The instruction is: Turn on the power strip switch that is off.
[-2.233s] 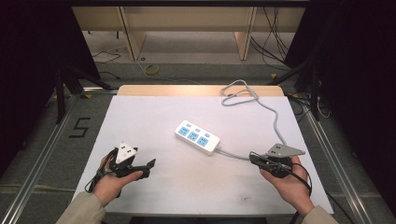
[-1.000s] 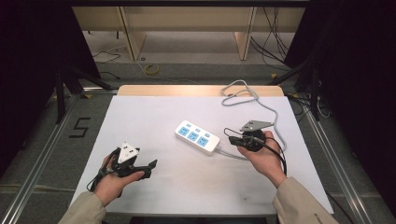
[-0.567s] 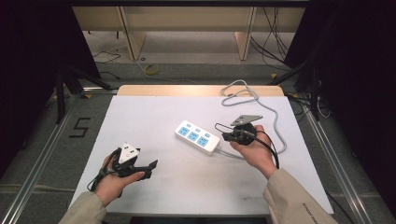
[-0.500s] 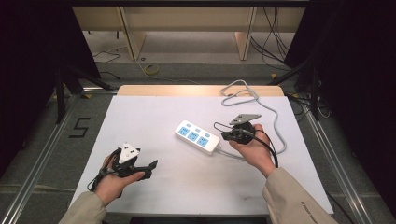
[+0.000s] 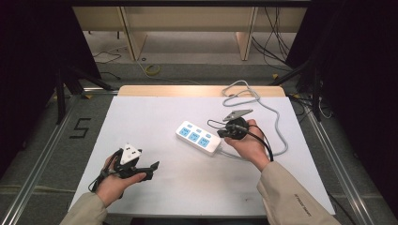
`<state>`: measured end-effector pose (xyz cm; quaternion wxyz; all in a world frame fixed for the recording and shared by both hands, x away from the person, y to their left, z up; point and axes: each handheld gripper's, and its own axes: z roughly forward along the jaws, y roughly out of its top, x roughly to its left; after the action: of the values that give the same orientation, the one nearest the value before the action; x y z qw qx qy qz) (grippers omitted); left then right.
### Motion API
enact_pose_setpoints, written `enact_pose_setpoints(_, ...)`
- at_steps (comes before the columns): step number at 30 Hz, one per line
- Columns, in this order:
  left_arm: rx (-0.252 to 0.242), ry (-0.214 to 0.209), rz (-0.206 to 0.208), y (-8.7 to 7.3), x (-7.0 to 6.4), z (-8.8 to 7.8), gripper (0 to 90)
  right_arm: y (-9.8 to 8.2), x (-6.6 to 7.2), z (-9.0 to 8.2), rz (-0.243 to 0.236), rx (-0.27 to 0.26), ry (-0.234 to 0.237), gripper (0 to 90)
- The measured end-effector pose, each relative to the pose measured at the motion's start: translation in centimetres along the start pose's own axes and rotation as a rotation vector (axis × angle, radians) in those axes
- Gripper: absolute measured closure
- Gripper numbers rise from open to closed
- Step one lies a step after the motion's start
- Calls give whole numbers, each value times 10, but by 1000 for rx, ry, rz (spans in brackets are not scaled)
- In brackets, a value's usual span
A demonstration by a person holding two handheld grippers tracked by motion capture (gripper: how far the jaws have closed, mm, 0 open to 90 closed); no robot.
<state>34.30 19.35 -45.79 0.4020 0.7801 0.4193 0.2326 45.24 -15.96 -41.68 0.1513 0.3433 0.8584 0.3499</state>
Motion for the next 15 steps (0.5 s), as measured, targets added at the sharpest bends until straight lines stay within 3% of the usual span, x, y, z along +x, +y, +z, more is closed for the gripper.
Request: enact_pose_setpoints(15,4,-3,4,0,0,0,209,9,-1,12,-6,32,8,900)
